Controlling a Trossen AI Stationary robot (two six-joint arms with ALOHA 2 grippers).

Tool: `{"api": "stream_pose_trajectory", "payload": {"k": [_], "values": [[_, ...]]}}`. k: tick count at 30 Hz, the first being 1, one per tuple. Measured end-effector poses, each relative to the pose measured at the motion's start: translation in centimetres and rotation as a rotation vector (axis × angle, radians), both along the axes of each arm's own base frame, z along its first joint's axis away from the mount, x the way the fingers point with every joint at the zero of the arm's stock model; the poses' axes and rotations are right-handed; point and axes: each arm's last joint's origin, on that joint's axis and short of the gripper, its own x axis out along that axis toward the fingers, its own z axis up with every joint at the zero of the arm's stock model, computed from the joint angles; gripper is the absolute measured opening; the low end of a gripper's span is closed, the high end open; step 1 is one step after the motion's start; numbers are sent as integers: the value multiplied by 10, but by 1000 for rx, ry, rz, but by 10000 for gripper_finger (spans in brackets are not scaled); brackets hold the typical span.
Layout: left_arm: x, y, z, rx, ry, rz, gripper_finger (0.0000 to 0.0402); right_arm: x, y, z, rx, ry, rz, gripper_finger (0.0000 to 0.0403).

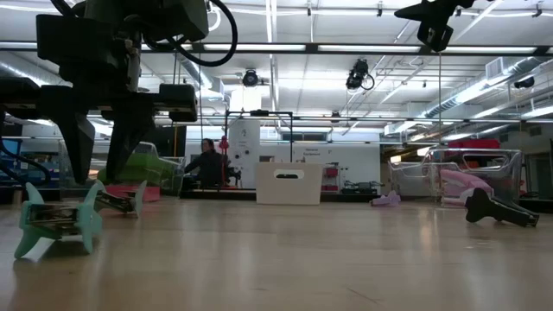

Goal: Pick and place Stapler, Stapler remover, tape
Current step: Put the gray staple remover into the white bin

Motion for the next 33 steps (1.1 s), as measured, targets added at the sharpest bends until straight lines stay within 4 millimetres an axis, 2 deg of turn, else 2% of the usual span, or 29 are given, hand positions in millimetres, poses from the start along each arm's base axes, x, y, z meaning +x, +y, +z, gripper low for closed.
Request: {"api": "stream_pose_trajectory", "payload": {"k": [6,33], "values": [[0,0,0,0,0,1,99,0,0,0,0,0,1,190],[0,9,-1,23,23,40,95,0,0,0,12,1,0,190]]}}
